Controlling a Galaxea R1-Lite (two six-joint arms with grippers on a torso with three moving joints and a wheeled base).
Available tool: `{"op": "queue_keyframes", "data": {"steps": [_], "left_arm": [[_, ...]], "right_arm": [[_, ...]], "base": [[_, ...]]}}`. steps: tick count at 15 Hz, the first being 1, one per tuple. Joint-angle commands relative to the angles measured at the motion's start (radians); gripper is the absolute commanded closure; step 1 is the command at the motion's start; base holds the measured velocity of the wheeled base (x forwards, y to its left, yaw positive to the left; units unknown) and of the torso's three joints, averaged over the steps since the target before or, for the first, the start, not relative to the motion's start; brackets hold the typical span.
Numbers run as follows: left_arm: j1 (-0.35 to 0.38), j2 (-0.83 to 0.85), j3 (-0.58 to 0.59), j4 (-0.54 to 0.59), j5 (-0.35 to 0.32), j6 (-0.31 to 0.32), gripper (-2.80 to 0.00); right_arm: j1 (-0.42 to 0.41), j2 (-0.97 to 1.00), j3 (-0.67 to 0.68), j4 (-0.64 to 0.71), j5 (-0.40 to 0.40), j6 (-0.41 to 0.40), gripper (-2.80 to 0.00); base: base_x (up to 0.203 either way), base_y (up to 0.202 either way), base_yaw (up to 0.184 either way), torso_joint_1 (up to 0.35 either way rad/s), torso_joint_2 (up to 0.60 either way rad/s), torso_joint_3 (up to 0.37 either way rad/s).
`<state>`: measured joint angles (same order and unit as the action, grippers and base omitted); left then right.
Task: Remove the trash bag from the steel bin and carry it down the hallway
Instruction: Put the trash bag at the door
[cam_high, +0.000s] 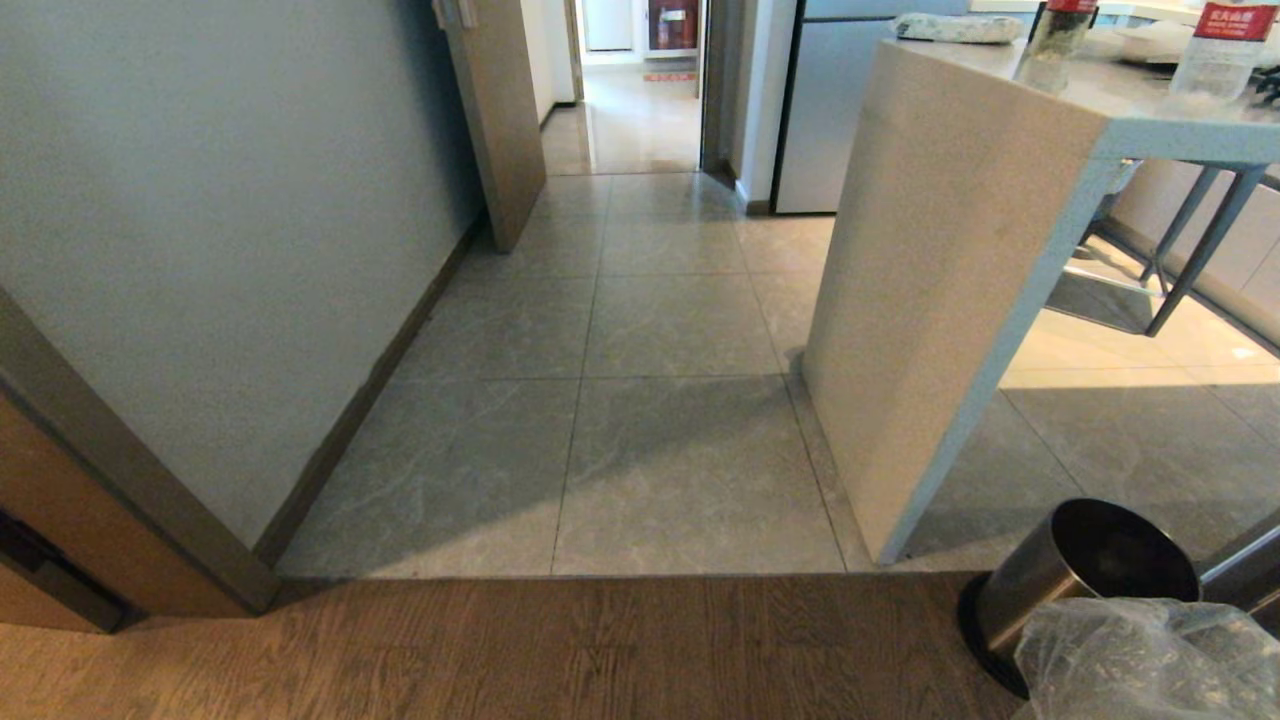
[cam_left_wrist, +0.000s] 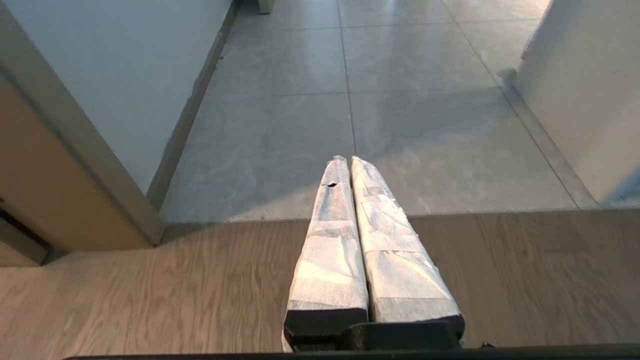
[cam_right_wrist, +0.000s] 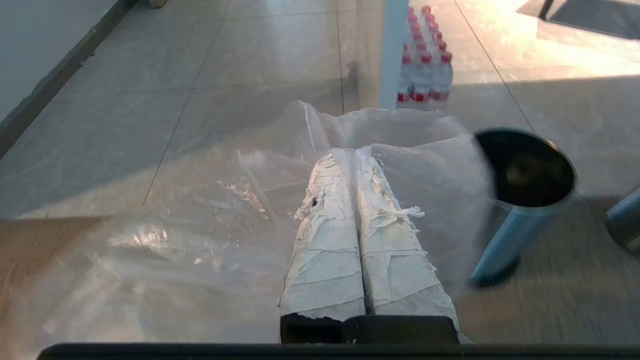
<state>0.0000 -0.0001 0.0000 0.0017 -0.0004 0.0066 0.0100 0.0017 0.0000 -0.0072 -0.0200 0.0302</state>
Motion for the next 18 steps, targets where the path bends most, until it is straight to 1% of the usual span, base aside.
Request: {"op": "queue_keyframes", "data": {"steps": [1, 18], "left_arm": [[0.0, 0.0, 0.001, 0.0, 0.0, -0.002, 0.0], [0.0, 0.0, 0.0, 0.0, 0.0, -0.004, 0.0]], "right_arm": [[0.001, 0.001, 0.002, 0.0, 0.0, 0.0, 0.0], [0.001, 0.001, 0.002, 0.0, 0.0, 0.0, 0.0]], "base": [[0.193, -0.001, -0.002, 0.002, 0.0, 0.006], [0.189, 0.0, 0.001, 0.003, 0.0, 0.003]]}}
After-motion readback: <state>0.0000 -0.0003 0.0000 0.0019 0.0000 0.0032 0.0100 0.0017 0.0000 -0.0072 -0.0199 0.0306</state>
